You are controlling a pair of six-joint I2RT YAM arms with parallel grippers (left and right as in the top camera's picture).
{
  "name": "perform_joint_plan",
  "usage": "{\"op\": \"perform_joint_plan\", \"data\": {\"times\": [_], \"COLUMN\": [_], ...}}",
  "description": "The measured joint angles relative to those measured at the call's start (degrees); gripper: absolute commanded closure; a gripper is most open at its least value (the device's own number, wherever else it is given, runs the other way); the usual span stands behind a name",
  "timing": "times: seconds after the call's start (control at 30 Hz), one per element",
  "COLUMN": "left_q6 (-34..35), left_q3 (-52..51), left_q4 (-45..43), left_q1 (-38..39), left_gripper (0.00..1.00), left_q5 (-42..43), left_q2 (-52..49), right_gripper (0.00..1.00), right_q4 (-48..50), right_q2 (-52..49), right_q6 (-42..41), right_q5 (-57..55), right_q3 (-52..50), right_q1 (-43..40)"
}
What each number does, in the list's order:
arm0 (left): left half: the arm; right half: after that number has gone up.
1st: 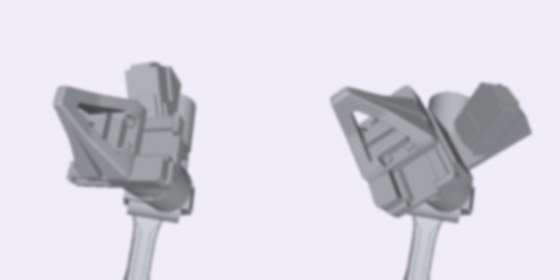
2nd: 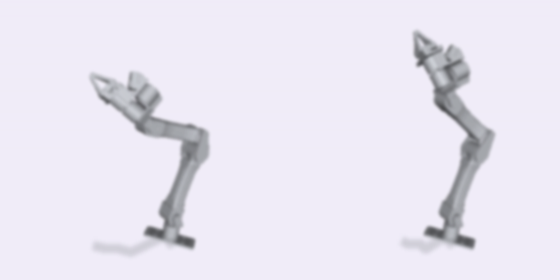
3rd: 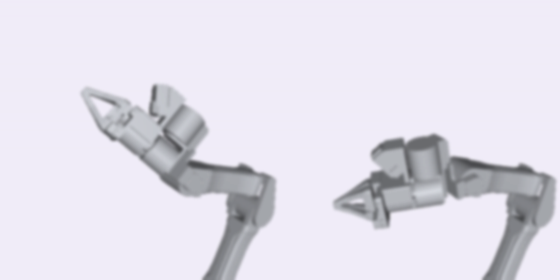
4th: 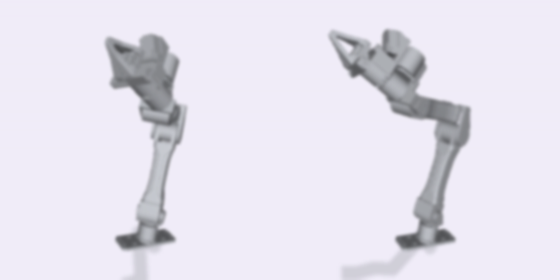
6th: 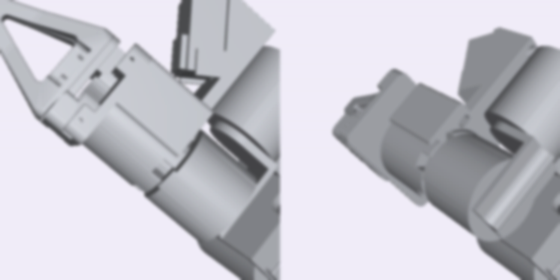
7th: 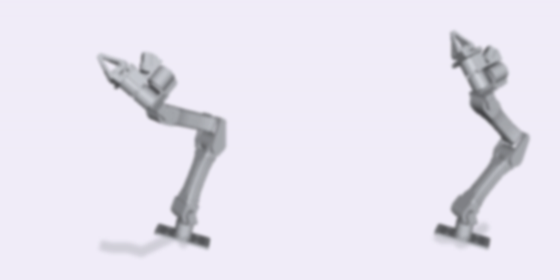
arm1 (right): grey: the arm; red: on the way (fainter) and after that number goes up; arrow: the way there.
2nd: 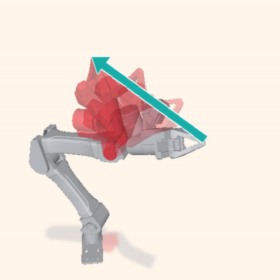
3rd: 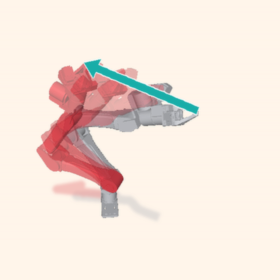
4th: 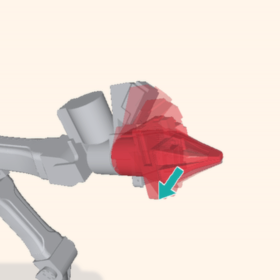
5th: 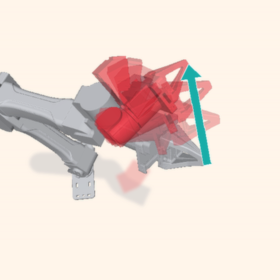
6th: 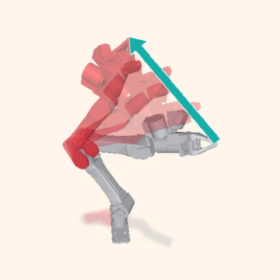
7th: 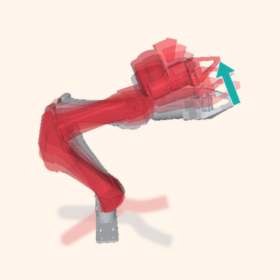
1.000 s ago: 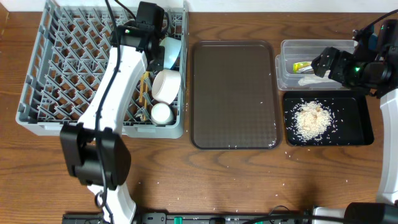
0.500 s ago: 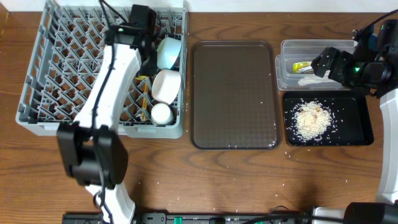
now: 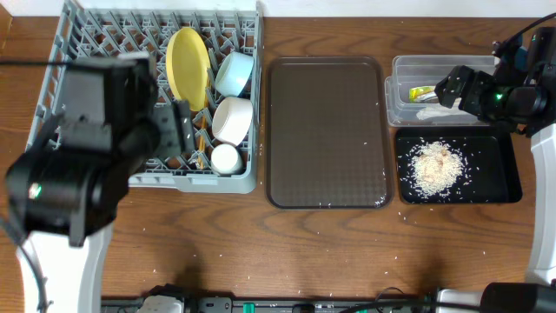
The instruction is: Sort waste into correct bins and load items into the dishwasher
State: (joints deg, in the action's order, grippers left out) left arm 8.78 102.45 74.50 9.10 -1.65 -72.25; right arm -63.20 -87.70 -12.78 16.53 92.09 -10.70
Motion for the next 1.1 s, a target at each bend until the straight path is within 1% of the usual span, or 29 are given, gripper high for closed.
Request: {"op": "perform_joint_plan", "data": {"times": [0.17,0.2,0.33,0.4,0.5,0.57,0.77,0.8,0.83,1.0,1.1], "left_q6": [0.0,0.0,0.0,0.0,0.0,0.0,0.0,0.0,0.0,0.0,0.0], "left_q3": [0.0,0.0,0.0,-1.4,-7.1,-13.7,-43.8,-48.0,-53.5,-73.9,-82.6], "left_q4": [3.7,3.7,4.0,1.7,-5.0,-11.5,-39.0,-41.8,-46.5,-59.0,-64.5], "left_q1": [0.0,0.0,0.0,-0.7,-2.9,-4.9,-11.9,-12.8,-13.9,-16.7,-16.9], "left_gripper": [0.12,0.09,0.09,0.09,0.08,0.08,0.08,0.08,0.08,0.07,0.07], "left_q5": [-0.2,-0.2,-0.4,-0.6,-1.1,-1.3,-1.5,-1.4,-1.2,-0.7,-0.3], "left_q2": [5.9,7.0,10.3,12.2,16.3,20.4,38.4,41.0,44.3,56.8,61.5], "right_gripper": [0.01,0.01,0.01,0.01,0.01,0.01,0.01,0.01,0.01,0.01,0.01], "right_q4": [0.0,0.0,0.0,0.0,0.0,0.0,0.0,0.0,0.0,0.0,0.0], "right_q2": [0.0,0.0,0.0,0.0,0.0,0.0,0.0,0.0,0.0,0.0,0.0], "right_q6": [0.0,0.0,0.0,0.0,0.0,0.0,0.0,0.0,0.0,0.0,0.0], "right_q5": [0.0,0.0,0.0,0.0,0.0,0.0,0.2,0.2,0.2,0.2,0.2], "right_q3": [0.0,0.0,0.0,0.0,0.0,0.0,0.0,0.0,0.0,0.0,0.0], "right_q1": [0.0,0.0,0.0,0.0,0.0,0.0,0.0,0.0,0.0,0.0,0.0]}}
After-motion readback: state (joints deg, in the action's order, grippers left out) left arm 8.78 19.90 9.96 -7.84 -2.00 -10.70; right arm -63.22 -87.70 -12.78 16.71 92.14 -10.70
